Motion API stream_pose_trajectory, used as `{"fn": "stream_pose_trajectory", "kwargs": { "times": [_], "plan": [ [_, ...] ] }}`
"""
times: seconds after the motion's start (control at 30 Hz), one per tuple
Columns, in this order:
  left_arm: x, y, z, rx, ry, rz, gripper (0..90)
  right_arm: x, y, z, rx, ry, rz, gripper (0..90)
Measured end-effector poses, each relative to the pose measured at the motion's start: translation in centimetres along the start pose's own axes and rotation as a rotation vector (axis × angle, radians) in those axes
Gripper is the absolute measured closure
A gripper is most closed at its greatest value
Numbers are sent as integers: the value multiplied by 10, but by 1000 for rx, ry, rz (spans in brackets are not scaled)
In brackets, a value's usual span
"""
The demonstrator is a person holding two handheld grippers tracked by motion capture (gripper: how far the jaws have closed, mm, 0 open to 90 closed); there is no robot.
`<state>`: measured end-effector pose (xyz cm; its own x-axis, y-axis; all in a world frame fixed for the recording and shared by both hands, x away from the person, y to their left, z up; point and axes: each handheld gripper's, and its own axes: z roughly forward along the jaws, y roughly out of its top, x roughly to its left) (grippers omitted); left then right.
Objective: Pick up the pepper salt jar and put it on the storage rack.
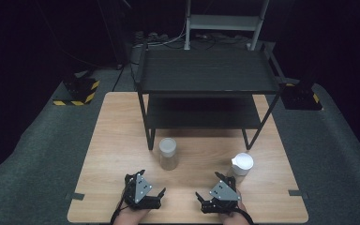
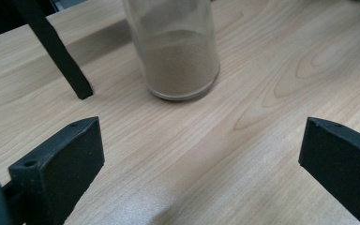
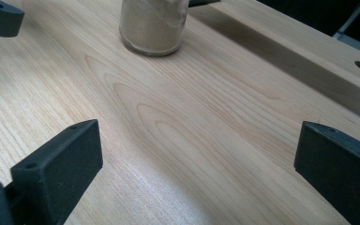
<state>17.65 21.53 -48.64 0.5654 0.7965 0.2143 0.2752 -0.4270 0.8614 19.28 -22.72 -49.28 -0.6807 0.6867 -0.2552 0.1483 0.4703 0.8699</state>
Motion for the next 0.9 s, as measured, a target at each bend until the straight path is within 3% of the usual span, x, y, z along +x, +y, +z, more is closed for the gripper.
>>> {"fn": "stream_pose_trajectory", "kwargs": {
  "times": [0.23, 0.37, 0.47, 0.63, 0.9],
  "plan": [
    [4, -1, 0, -1, -12, -17, 7, -7, 0, -1, 4, 26, 22, 4],
    [3, 0, -1, 7, -13, 2, 7, -8, 0, -2, 9, 27, 32, 4],
    [3, 3, -1, 25, -23, 20, 7, -6, 0, -2, 13, 13, 36, 4],
    [6, 4, 1, 31, -28, 1, 7, -6, 0, -4, 17, 5, 40, 4],
    [3, 5, 2, 31, -20, 17, 7, -5, -2, -5, 12, -1, 45, 4]
  ]
}}
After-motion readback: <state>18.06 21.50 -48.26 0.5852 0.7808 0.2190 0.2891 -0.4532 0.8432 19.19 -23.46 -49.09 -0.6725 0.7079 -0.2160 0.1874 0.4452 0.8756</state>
